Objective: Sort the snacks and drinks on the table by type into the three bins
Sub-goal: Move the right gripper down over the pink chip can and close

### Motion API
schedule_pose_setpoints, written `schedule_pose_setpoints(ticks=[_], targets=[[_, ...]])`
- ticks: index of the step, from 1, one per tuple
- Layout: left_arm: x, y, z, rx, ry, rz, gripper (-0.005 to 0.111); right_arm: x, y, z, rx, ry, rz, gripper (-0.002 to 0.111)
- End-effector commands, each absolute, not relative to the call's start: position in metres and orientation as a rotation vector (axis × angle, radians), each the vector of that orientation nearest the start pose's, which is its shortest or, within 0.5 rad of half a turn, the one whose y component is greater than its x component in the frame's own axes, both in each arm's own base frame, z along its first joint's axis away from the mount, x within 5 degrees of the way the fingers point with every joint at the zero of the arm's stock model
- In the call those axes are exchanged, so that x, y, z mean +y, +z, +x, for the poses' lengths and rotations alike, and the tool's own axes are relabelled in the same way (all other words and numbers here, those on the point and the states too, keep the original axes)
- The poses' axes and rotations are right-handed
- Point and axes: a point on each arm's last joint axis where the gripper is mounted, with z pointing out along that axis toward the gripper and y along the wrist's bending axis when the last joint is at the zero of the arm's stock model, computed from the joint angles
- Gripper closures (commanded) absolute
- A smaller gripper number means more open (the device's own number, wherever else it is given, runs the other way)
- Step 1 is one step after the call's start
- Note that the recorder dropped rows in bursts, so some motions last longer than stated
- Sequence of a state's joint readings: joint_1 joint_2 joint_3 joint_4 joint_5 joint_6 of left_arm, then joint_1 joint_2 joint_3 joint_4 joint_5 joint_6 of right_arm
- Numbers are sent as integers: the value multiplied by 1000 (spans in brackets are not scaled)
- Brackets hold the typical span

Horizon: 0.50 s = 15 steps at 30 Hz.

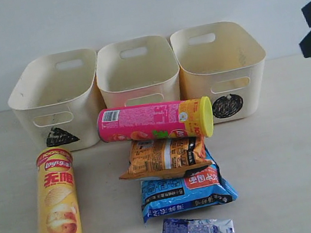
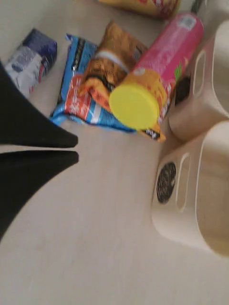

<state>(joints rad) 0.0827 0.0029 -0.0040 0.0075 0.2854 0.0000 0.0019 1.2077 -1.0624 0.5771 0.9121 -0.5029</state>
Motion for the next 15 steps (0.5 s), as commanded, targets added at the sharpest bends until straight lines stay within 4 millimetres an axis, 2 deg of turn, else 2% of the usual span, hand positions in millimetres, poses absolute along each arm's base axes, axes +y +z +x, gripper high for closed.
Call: schedule_pose_setpoints(ticks=[1,4,6,8,9,11,15], targets=[[5,188,55,1762,78,-59,102,50,348,242,2316,644,-409,108],[5,188,55,1762,78,-59,102,52,347,244,2308,686,-405,102],[5,188,55,1762,78,-59,102,53,347,245,2304,706,-400,91],[5,188,55,1762,78,-59,102,55,347,245,2301,738,-401,75],[5,188,55,1762,78,-59,102,59,347,246,2291,768,-420,58],[5,188,55,1762,78,-59,102,73,346,244,2273,775,-508,39],[5,188,55,1762,78,-59,102,99,345,240,2223,675,-676,36]])
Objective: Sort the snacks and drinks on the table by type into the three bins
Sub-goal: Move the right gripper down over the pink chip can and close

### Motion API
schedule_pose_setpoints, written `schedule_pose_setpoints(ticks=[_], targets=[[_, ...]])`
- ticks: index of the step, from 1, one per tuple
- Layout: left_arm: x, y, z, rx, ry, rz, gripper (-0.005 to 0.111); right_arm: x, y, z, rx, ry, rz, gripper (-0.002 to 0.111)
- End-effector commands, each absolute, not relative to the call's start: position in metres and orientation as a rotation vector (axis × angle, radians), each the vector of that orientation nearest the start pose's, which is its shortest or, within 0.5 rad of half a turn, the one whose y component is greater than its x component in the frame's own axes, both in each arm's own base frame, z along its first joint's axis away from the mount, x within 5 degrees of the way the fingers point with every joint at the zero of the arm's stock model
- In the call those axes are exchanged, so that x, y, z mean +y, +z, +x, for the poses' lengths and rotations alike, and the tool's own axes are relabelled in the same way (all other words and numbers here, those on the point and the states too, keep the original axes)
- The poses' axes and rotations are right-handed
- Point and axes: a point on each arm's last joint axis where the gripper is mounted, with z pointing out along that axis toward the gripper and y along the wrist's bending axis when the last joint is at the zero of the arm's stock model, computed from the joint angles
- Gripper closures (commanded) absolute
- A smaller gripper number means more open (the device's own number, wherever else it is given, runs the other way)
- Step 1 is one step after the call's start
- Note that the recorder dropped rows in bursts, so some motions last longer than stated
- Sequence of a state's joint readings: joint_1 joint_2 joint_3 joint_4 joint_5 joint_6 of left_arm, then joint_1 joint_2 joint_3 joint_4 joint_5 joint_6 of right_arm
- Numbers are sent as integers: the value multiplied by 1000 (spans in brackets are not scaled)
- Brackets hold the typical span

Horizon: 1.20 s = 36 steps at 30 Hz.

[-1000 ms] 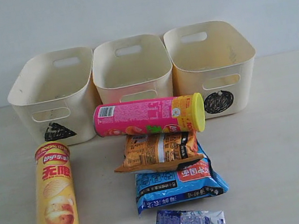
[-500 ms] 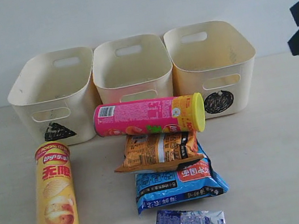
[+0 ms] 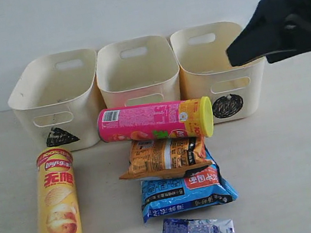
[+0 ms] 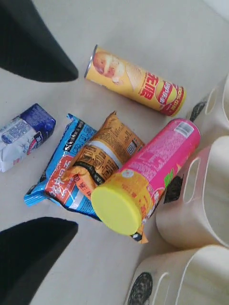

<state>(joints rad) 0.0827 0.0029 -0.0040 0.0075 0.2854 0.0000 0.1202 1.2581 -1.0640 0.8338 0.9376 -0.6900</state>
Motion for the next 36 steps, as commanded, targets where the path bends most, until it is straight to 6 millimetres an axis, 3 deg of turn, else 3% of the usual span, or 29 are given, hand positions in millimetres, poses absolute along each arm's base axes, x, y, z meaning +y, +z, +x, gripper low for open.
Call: schedule_pose_setpoints(ticks=[1,6,8,10,13,18,21,29,36], targets=[[5,188,55,1762,78,-59,102,106,344,240,2241,629,-707,36],[5,188,55,1760,78,-59,102,138,353,255,2365,451,-868,37],[5,188,55,1760,78,-59,102,157,352,268,2431,403,-1006,37],[5,188,55,1760,78,-59,102,180,347,294,2501,338,-1084,37],[5,188,55,1762,78,-59,102,194,341,315,2507,291,-1134,37],[5,188,55,1762,78,-59,102,209,319,354,2511,185,-1183,37],[5,188,55,1762,78,-59,102,216,310,366,2508,182,-1202,37],[5,188,55,1762,78,-59,102,226,277,383,2536,186,-1222,37],[5,188,55,1762,78,-59,102,231,265,393,2489,187,-1209,37]])
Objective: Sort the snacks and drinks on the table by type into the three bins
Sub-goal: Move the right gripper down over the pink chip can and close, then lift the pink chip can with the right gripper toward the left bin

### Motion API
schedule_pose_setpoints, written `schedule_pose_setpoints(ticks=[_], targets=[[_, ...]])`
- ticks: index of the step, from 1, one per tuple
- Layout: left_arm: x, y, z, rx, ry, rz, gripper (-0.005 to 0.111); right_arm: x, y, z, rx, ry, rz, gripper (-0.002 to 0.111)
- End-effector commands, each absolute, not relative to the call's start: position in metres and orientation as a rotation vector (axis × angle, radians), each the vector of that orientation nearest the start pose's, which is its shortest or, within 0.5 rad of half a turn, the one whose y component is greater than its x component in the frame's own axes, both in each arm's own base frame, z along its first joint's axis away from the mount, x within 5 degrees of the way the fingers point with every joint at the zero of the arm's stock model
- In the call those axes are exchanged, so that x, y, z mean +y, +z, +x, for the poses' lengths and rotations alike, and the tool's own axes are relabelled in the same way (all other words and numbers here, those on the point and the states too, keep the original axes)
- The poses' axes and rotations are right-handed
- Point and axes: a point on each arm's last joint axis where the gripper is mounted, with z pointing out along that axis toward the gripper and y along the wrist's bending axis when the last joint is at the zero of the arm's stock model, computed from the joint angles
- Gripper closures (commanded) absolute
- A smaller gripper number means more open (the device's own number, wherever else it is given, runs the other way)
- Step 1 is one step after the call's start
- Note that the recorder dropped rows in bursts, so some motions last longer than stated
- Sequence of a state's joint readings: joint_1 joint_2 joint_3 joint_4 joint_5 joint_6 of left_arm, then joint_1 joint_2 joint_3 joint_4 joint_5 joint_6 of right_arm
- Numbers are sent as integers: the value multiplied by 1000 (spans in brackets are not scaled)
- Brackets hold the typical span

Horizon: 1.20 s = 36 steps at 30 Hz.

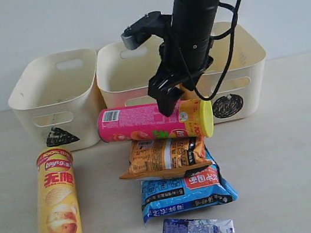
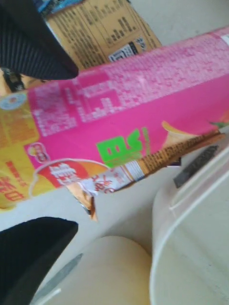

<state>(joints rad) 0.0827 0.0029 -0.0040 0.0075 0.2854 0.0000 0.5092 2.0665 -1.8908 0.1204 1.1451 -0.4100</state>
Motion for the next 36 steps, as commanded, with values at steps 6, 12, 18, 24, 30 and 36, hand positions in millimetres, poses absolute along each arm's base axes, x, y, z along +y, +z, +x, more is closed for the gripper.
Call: schedule_pose_setpoints(ticks=[6,12,18,24,30,36], targets=[[5,188,55,1762,78,-59,102,235,253,394,2516,229,-1233,37],[5,188,55,1762,78,-59,102,237,244,395,2533,253,-1249,37],[5,188,55,1760,78,-59,102,237,242,394,2515,249,-1315,37],[5,188,55,1760,78,-59,102,237,241,390,2556,276,-1339,59],[5,188,55,1760,78,-59,102,235,241,387,2580,280,-1353,109],[5,188,55,1764,78,-59,102,235,256,382,2556,306,-1339,108]])
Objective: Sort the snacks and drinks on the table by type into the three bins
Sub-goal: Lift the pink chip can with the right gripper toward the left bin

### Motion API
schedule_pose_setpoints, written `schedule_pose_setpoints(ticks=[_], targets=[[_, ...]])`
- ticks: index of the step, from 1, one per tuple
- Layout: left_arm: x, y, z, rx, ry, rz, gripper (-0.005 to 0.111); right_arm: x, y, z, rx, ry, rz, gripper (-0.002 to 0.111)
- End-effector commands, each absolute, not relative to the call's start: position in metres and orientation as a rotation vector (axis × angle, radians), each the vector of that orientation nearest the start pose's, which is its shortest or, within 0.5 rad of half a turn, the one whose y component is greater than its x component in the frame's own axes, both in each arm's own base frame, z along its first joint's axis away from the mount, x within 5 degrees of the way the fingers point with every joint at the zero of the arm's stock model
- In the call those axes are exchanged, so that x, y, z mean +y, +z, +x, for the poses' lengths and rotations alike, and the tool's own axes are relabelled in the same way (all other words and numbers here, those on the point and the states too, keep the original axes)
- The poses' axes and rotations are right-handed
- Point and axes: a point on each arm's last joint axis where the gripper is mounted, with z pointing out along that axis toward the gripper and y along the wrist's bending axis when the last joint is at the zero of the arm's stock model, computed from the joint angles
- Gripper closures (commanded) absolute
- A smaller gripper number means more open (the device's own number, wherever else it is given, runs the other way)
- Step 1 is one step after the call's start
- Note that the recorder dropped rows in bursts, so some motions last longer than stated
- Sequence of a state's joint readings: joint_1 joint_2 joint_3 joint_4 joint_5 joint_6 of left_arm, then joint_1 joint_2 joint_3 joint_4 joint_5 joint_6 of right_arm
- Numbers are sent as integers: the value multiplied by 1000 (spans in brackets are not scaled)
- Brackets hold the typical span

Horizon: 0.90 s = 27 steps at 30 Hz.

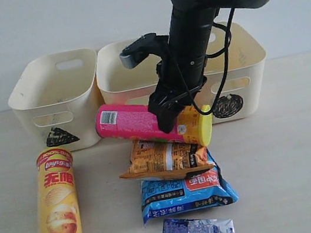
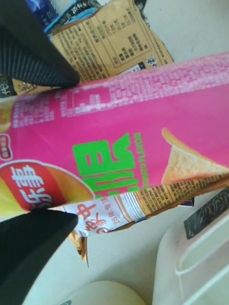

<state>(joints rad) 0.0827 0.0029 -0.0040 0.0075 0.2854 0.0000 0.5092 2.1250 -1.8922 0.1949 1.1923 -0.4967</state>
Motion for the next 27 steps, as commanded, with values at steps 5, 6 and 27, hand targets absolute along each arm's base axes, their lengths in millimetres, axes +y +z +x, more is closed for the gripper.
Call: schedule_pose_setpoints(ticks=[5,6,27], targets=[[5,188,55,1764,78,-59,102,234,280,374,2477,358,-1359,108],[5,188,55,1764,78,-59,102,234,285,372,2463,358,-1360,108],[5,188,55,1764,78,-59,102,231,323,361,2355,405,-1342,108]])
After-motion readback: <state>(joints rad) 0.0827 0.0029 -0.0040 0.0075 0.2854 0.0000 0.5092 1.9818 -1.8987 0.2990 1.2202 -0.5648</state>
